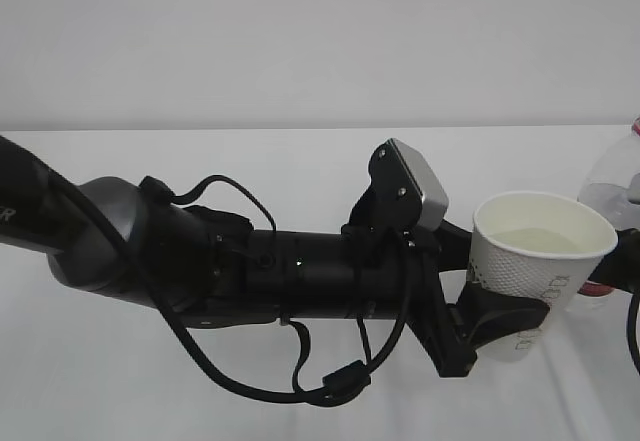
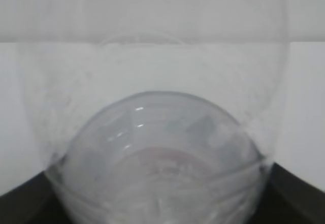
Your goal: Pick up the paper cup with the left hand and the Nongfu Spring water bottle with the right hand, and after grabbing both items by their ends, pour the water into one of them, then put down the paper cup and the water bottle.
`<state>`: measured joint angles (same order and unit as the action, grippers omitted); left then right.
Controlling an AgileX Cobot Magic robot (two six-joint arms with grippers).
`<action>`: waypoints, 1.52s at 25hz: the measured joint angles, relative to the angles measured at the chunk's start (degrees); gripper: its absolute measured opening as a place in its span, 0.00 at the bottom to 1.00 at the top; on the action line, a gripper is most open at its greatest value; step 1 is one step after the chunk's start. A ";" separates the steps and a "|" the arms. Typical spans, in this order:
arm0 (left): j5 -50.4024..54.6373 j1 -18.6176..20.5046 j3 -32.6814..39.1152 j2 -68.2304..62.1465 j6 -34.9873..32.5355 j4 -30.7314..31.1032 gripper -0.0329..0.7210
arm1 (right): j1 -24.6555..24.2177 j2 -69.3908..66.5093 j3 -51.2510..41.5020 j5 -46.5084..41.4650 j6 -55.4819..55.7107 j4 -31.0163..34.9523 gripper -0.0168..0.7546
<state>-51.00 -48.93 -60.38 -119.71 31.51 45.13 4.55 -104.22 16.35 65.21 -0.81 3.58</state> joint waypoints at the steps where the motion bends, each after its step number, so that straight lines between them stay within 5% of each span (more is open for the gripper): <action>1: 0.00 0.00 0.00 0.00 0.00 0.00 0.70 | 0.00 0.00 0.00 0.00 0.00 -0.11 0.77; 13: 0.00 0.00 0.00 0.00 0.00 0.00 0.70 | 0.00 0.00 0.00 0.00 0.00 -0.30 0.77; 20: 0.00 0.00 0.00 0.00 0.00 0.00 0.70 | 0.00 0.00 -1.68 0.09 1.14 -0.77 0.89; 38: 0.00 0.00 0.00 0.00 0.00 0.00 0.70 | 0.00 8.34 -9.81 0.35 2.10 -1.08 0.89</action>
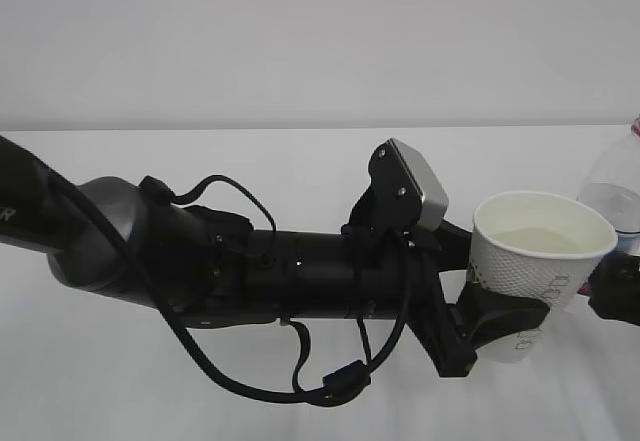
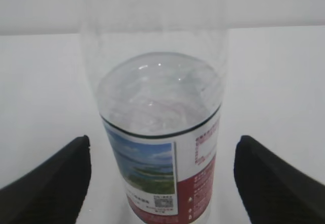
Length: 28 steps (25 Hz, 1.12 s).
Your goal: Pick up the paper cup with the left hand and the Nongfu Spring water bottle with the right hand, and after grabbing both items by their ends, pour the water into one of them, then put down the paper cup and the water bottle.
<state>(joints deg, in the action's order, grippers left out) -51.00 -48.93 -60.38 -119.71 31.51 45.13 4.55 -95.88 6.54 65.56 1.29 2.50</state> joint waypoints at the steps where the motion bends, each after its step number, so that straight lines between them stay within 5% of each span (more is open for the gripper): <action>1: 0.00 0.00 0.00 0.00 0.00 0.00 0.70 | 0.00 0.80 -0.43 0.00 0.37 -0.04 0.89; 13: 0.00 0.00 0.00 0.00 0.00 -7.27 0.70 | 0.00 14.91 -2.64 0.00 1.01 -1.35 0.84; 28: 0.12 1.74 0.00 0.00 0.00 -7.95 0.69 | 0.00 20.60 -2.73 0.00 1.07 -1.44 0.84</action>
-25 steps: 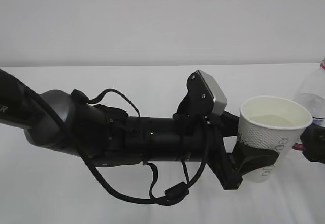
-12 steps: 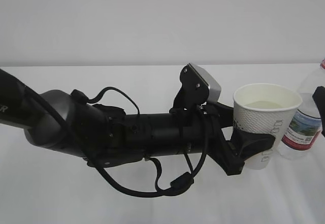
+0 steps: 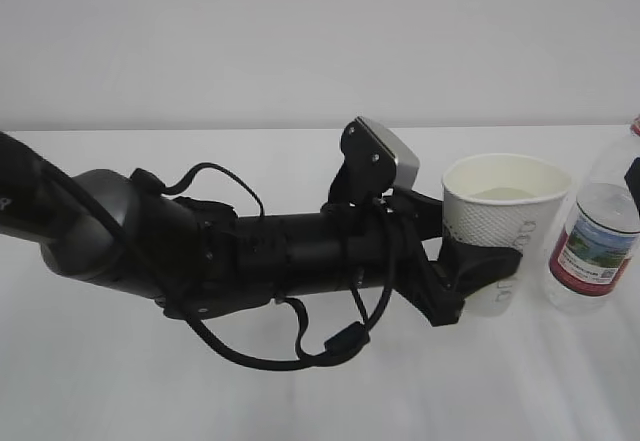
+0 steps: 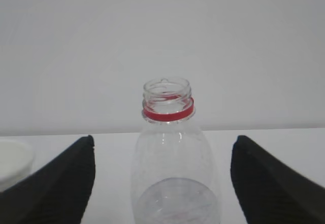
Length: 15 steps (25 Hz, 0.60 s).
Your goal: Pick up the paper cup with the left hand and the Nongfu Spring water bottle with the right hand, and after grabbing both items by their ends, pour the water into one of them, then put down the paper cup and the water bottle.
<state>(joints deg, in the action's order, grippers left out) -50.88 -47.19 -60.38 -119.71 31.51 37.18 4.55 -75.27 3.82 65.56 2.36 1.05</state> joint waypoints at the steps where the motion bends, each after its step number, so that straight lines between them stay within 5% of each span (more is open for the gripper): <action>1: 0.00 0.62 0.00 0.00 -0.35 0.00 0.69 | 0.00 0.00 0.00 0.00 0.00 0.00 0.84; 15: 0.05 5.47 0.00 0.00 -4.48 -0.48 0.68 | 0.00 0.00 0.00 -3.13 0.00 0.00 0.84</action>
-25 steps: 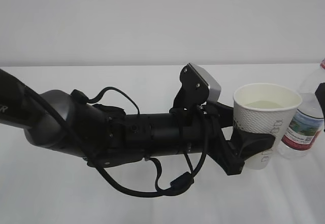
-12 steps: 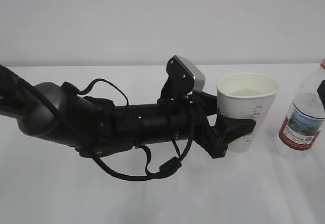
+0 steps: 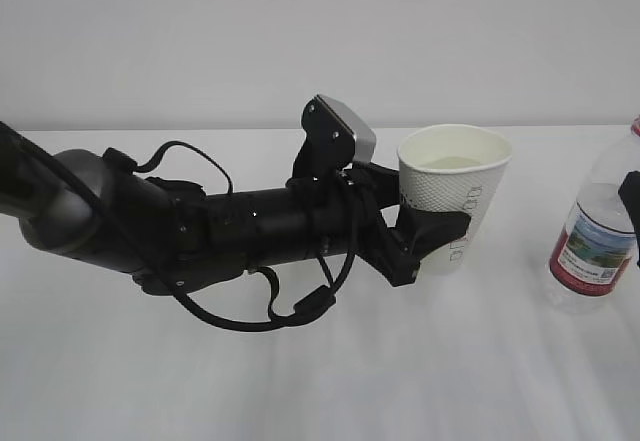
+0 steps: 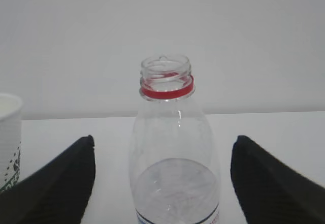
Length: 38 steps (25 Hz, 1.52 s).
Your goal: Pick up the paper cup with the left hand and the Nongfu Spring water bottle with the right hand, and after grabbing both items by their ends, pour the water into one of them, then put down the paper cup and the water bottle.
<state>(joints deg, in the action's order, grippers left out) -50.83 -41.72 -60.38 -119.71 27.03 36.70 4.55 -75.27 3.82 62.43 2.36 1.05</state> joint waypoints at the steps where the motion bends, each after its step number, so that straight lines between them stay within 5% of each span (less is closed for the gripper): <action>1: 0.00 0.03 0.00 0.00 0.00 0.00 0.68 | 0.00 0.00 0.00 -0.15 0.00 0.00 0.84; 25: -11.08 12.09 10.30 0.00 -4.23 -2.56 0.67 | 0.00 0.00 0.00 -0.75 0.00 0.00 0.83; 38: -11.08 12.13 15.37 0.00 -12.55 -16.76 0.65 | 0.00 0.00 0.00 -2.63 0.00 0.00 0.82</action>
<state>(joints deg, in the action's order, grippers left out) -61.91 -29.59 -45.01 -119.71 14.48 19.93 4.55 -75.27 3.82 59.80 2.36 1.05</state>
